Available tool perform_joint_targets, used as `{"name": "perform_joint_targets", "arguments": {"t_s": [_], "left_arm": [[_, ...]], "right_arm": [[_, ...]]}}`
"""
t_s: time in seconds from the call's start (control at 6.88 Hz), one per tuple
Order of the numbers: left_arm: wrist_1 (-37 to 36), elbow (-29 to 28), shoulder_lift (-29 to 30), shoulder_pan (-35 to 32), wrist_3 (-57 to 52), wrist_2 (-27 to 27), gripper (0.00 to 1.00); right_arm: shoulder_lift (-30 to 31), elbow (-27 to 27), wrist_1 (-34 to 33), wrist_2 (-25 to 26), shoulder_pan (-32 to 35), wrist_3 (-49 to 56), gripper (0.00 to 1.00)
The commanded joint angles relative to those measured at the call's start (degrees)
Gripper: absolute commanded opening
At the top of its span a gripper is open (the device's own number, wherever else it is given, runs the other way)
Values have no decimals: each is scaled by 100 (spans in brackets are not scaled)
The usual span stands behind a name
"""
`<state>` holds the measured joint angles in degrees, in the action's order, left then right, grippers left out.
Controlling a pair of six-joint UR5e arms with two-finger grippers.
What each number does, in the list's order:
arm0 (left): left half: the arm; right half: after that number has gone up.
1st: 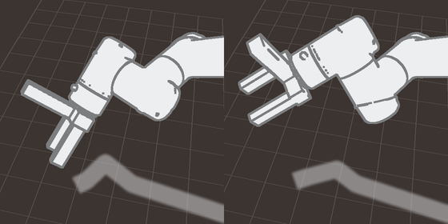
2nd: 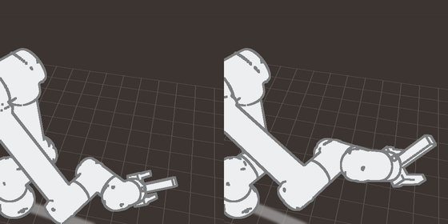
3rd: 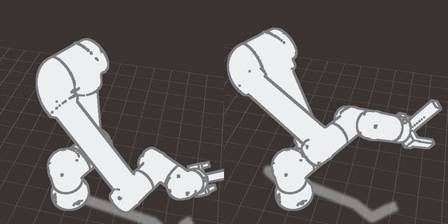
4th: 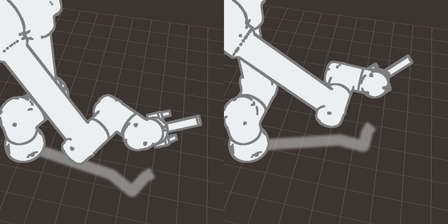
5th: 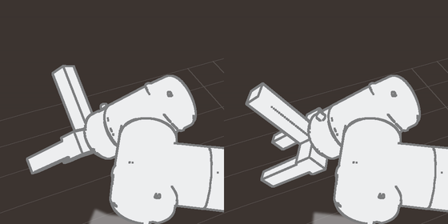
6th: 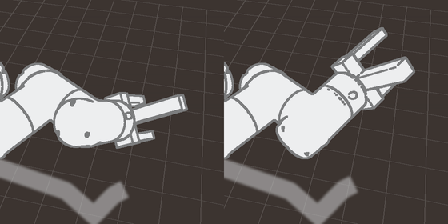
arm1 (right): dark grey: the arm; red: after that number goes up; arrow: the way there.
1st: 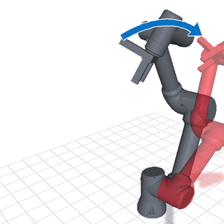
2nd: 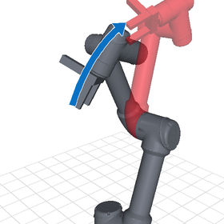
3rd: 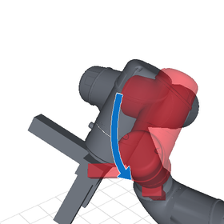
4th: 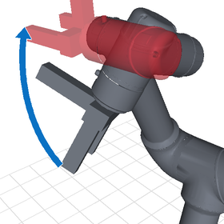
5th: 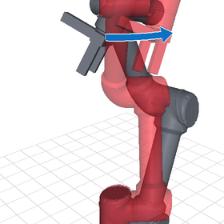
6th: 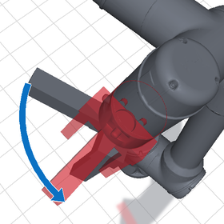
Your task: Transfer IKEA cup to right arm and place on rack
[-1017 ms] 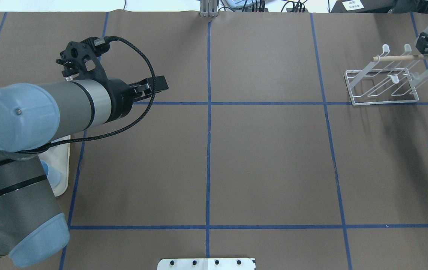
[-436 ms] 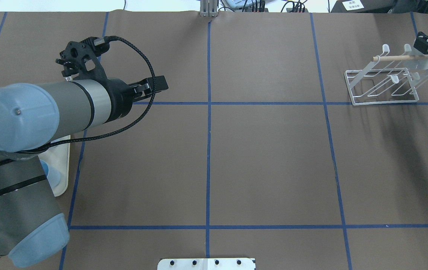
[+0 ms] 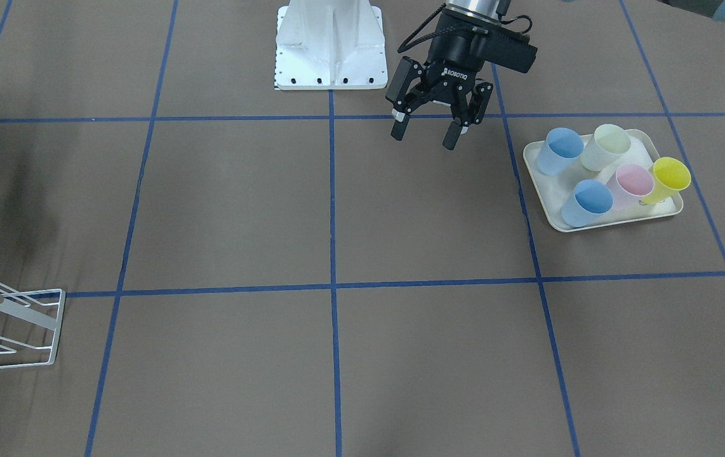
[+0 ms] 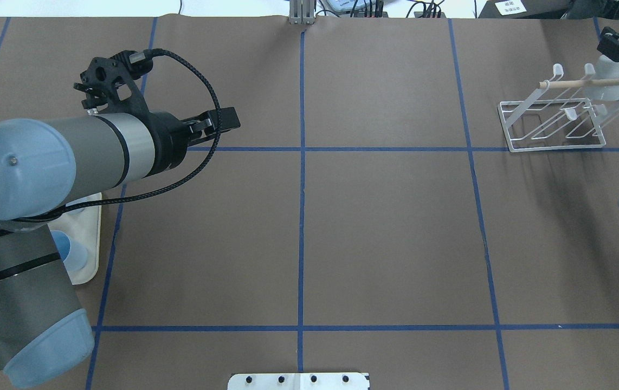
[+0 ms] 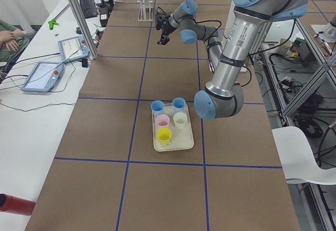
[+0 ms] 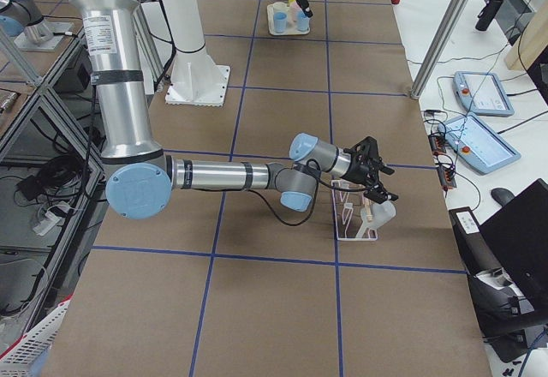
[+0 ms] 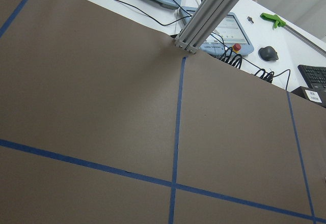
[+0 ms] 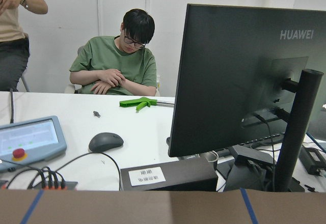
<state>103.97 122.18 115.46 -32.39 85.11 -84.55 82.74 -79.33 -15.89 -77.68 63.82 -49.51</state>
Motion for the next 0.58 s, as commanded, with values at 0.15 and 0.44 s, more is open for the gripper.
{"name": "perform_joint_targets", "arguments": {"t_s": [0.15,0.44], "left_arm": [[0,244,-600,-801,-466,-1103,99],[9,429,-1696,-1809,-1483,-2453,99]], "right_arm": [[-3,-1193,-1085,-98,192,-487,99],[-38,-2503,-2684,-640,183,-805,99]]}}
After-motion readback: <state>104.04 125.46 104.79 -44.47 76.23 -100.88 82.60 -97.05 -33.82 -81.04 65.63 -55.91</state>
